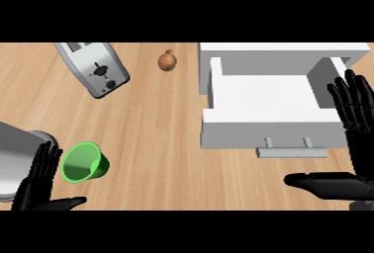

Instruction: Pick up the cup, place it into the drawer and close the drawer

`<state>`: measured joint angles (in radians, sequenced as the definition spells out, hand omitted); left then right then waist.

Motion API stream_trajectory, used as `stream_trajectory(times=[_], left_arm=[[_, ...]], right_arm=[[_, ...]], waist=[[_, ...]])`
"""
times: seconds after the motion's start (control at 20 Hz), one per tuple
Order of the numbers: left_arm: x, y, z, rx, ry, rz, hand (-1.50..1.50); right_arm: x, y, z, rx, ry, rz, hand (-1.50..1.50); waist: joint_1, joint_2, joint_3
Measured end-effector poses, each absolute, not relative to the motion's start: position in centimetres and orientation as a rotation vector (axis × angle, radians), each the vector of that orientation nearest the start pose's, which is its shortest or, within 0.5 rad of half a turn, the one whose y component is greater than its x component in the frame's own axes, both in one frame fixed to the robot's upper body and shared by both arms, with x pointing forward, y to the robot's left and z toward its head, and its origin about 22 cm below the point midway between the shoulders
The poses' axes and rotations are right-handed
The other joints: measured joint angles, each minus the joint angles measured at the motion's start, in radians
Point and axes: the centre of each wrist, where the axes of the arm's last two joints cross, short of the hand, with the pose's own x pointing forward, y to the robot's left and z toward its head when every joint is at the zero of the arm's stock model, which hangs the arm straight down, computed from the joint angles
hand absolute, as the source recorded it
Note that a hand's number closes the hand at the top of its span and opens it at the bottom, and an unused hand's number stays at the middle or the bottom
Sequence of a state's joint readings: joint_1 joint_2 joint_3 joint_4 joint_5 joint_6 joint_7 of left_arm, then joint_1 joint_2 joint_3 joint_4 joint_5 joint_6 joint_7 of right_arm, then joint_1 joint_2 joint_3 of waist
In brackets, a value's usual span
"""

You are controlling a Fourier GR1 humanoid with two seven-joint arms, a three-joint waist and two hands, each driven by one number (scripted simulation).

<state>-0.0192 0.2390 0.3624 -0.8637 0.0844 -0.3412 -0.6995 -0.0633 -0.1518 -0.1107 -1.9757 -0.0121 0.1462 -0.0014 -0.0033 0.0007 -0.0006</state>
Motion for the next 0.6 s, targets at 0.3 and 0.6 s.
stream_trajectory(times=[0.3,0.6], left_arm=[[18.7,38.9,-14.1,0.108,-1.657,0.152,-1.50],[19.5,38.9,-14.8,0.127,-1.636,0.144,-1.50]], right_arm=[[23.1,-26.2,11.9,-0.069,-2.024,0.232,-1.50],[23.6,-26.2,11.5,-0.075,-2.025,0.237,-1.50]], waist=[[-0.005,0.000,0.001],[-0.006,0.001,0.000]])
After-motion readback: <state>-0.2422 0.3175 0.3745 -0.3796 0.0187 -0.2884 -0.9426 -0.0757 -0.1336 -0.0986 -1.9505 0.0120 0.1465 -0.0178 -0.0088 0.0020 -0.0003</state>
